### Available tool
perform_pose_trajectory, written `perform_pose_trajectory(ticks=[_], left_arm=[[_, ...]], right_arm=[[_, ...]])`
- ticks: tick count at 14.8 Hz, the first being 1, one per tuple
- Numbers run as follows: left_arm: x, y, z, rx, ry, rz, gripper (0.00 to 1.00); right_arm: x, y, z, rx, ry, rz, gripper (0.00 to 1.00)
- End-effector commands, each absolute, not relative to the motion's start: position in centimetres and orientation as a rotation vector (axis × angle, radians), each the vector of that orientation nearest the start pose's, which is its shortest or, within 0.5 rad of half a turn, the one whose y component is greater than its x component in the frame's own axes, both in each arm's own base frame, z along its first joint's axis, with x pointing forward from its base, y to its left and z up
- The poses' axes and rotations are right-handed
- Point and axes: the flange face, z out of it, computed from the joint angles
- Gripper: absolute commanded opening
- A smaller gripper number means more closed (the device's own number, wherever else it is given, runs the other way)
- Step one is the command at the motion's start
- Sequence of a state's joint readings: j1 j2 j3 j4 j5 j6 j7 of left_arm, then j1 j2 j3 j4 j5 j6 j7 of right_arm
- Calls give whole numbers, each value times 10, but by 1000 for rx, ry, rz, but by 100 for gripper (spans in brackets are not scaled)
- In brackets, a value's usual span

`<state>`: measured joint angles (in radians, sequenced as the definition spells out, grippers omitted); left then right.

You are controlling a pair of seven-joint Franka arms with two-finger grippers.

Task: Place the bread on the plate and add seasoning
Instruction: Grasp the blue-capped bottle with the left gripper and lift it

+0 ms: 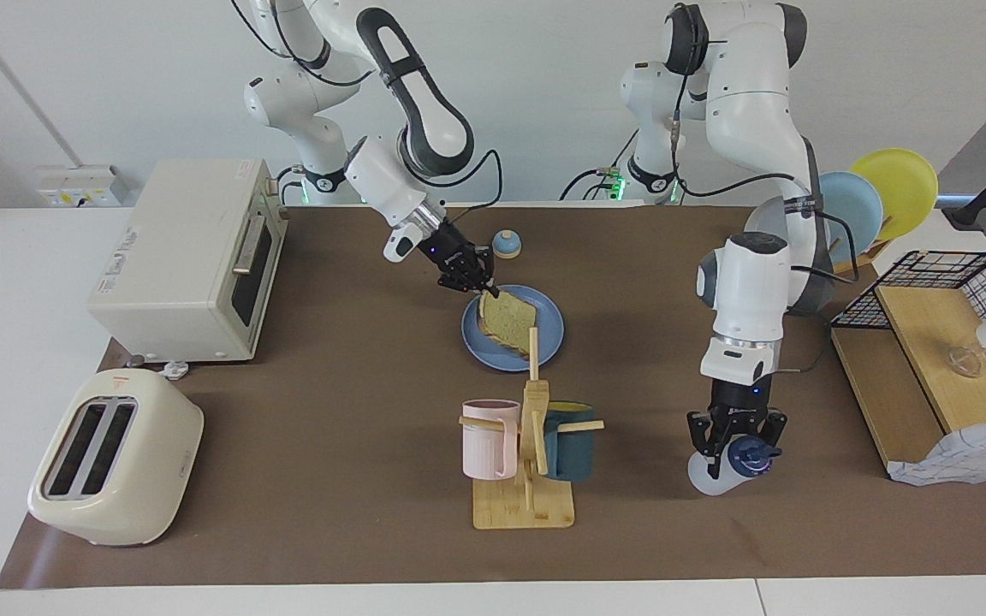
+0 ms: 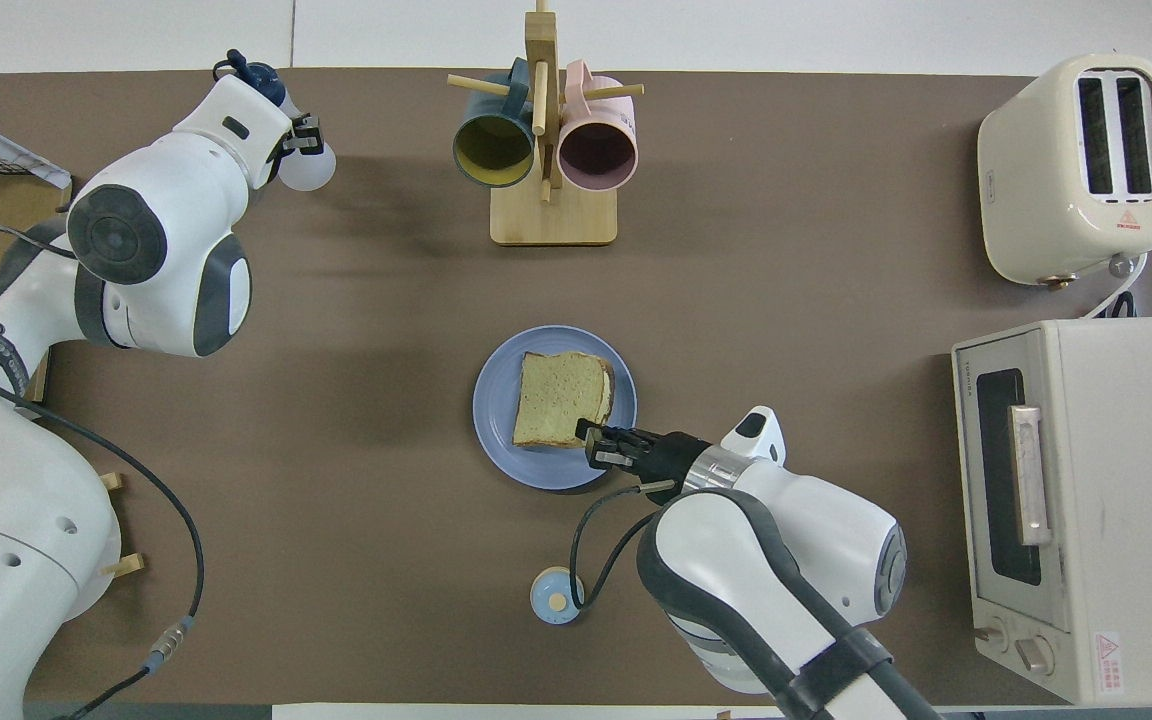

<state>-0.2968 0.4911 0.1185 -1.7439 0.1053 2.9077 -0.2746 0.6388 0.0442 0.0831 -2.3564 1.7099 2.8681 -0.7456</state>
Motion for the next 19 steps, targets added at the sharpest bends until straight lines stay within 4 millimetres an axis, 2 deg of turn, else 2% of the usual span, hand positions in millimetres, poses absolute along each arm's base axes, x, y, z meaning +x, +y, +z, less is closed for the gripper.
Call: perform_pose_trajectory(ticks=[1,7,10,13,14,15,16,17,18,19], left_arm=[[692,-144,390,-3006,61,-1014,50],[679,-148,422,-3032,51,-904,50],[670,-150,440,-3046,50,-827,50],[656,-160,459,-3063,84,-750,50],[652,-163,466,-3067,98,-733,50],[647,-163,471,-3069,103,-703,50],[641,-171,479,-3073,149,-675,50],[635,-175,483,-3075,190,-639,50],[629,-175,492,-3084,203,-608,50],[624,-177,498,-3092,230,-587,50]], right_arm=[[402,295,324,-2322,136,-408,0],[405,289,322,-2345,56,-460,0],[407,283,320,-2365,69,-481,0],[408,281,319,-2369,72,-485,0],[408,280,319,-2369,77,-486,4],[408,280,319,-2370,78,-486,26],[408,279,319,-2377,83,-492,54],[409,279,320,-2377,86,-495,94],[409,278,319,-2381,92,-496,100],[409,277,319,-2393,95,-508,100]])
